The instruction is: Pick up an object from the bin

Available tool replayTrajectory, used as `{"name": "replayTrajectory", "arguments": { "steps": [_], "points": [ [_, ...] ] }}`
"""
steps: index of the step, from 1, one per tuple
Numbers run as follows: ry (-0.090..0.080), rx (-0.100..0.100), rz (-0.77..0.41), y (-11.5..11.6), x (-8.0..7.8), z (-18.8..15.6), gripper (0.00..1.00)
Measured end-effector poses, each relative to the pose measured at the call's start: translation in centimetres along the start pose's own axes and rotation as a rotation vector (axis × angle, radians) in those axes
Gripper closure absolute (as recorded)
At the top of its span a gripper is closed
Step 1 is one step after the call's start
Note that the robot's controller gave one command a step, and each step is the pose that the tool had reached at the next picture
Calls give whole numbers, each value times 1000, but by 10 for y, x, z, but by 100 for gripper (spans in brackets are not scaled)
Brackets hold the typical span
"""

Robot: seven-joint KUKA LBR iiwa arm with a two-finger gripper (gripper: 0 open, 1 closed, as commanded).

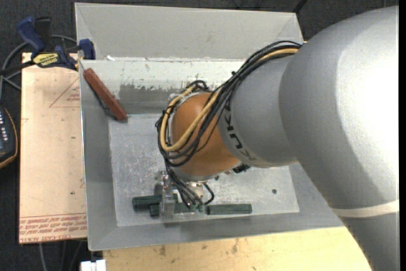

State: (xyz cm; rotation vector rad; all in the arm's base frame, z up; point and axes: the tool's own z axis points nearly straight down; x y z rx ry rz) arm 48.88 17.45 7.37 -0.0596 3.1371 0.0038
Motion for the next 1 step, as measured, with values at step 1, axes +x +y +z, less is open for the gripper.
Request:
{"name": "replayTrajectory", "arguments": {
  "steps": [1],
  "points": [
    [-6,-1,-64,-6,6,-200,100]
  ]
}}
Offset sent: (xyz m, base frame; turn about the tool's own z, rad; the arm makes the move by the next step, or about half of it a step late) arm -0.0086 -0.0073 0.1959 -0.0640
